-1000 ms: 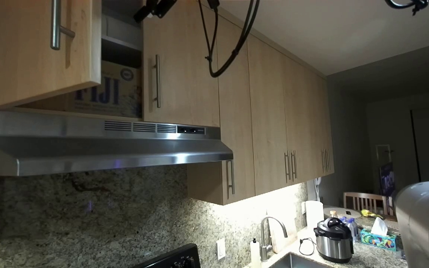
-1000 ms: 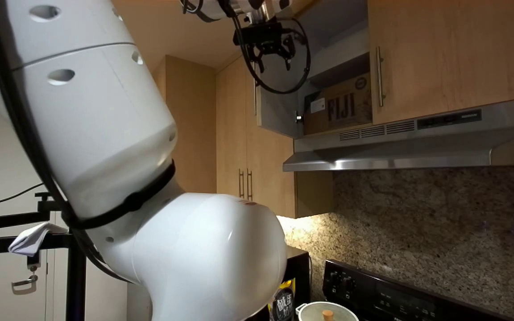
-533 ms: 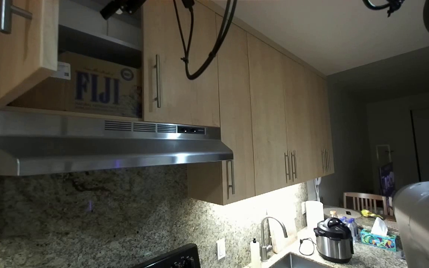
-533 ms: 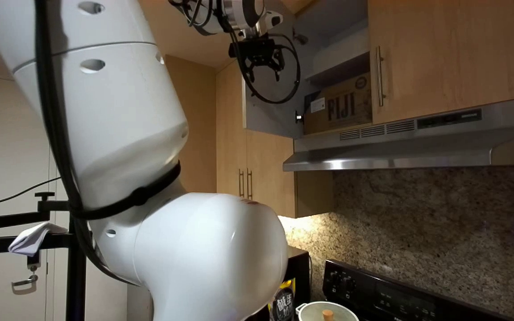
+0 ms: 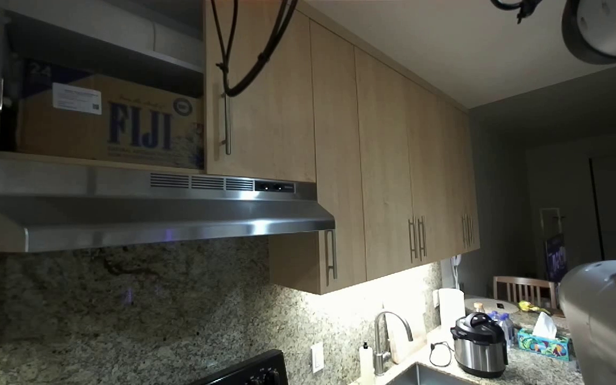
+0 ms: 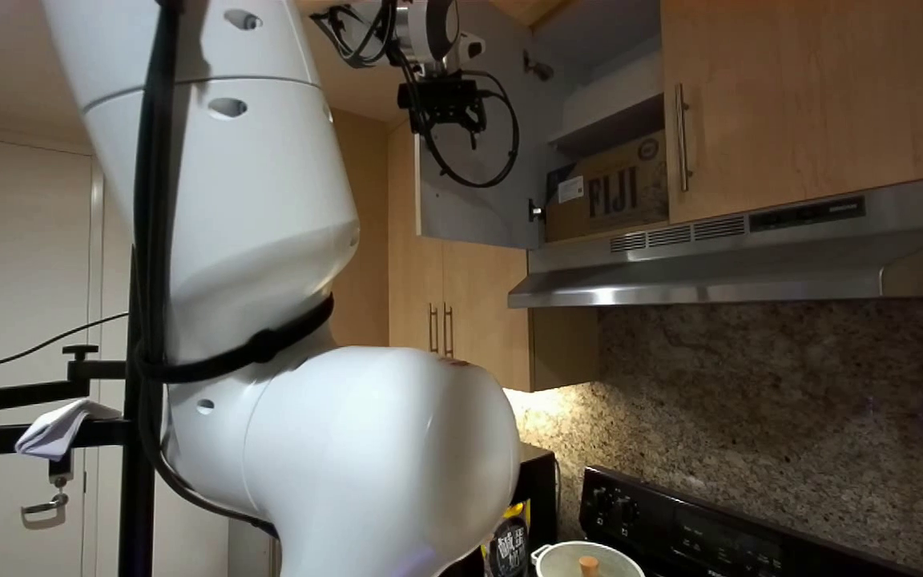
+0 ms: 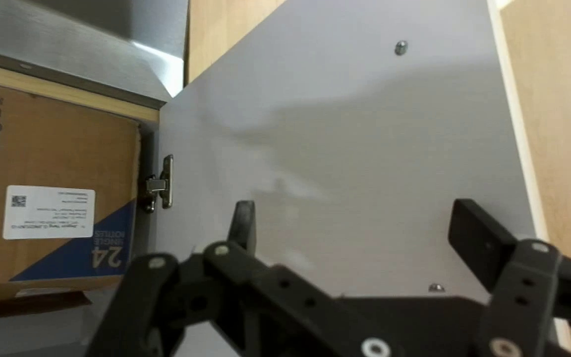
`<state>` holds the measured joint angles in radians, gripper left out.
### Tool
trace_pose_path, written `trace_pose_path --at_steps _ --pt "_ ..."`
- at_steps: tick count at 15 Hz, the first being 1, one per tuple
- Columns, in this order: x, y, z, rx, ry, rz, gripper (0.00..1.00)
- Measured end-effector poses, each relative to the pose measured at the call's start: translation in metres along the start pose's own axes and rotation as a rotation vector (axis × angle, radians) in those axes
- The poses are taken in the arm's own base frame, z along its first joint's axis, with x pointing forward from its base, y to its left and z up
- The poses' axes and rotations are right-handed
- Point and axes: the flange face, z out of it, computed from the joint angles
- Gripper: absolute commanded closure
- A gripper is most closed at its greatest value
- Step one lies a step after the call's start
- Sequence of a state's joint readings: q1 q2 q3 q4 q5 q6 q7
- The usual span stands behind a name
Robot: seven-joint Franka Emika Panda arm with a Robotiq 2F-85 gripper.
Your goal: Open the top left cabinet door
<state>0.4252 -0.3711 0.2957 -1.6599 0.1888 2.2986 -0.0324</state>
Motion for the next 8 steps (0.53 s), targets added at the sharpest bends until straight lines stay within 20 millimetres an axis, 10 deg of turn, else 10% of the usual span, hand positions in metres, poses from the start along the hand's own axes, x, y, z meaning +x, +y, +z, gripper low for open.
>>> trace_pose_path --at_steps 8 --pt "0.011 0.016 -0.007 -0.034 0.025 0.000 0.00"
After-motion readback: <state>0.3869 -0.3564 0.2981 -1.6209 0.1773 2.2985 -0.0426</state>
